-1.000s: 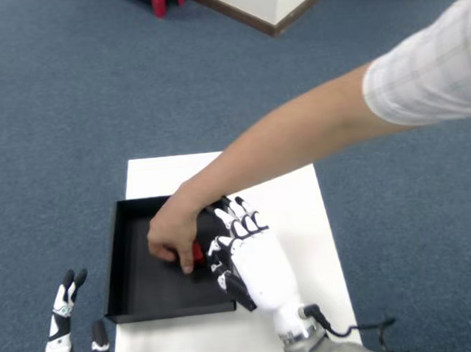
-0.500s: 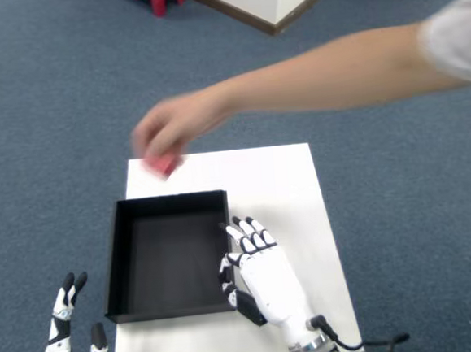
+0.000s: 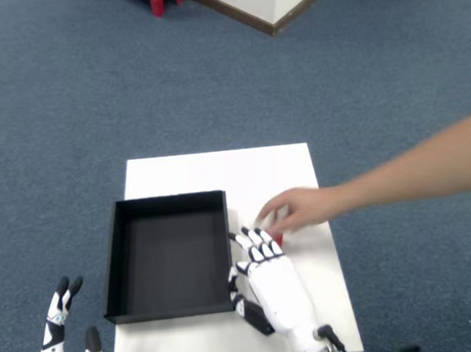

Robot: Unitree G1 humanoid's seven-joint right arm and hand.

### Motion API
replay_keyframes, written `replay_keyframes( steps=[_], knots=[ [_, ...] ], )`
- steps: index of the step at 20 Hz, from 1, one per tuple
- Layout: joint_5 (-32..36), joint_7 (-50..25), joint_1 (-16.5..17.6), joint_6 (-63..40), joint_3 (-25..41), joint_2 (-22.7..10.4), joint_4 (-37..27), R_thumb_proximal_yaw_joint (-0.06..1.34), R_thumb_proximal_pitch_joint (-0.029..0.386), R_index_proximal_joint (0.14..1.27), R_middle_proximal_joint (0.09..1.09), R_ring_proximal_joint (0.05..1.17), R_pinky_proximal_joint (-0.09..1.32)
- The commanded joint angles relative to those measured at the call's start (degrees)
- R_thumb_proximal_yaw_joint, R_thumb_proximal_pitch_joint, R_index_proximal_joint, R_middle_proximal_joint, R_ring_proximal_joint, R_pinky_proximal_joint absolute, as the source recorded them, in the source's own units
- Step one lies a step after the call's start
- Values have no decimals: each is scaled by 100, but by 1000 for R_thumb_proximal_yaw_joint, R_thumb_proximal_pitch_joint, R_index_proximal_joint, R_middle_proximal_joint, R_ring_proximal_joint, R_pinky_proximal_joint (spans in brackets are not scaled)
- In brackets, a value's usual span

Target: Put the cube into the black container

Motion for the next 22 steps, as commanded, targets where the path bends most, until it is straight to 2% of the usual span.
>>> replay_keyframes(
  steps=[1, 5, 12, 19, 22],
  knots=[
    [-31, -425, -37, -270, 15, -51, 20, 663, 158, 599, 164, 73, -76],
    [-8, -584, 99, -365, 5, -85, 360, 640, 158, 586, 167, 72, -81],
    [111, -535, 89, -760, -66, -12, 970, 635, 153, 571, 171, 73, -83],
    [218, -687, 67, -1210, -174, -41, 1220, 662, 145, 560, 172, 71, -84],
    [250, -830, -44, -1312, -238, -43, 1226, 676, 134, 534, 169, 71, -85]
  ],
)
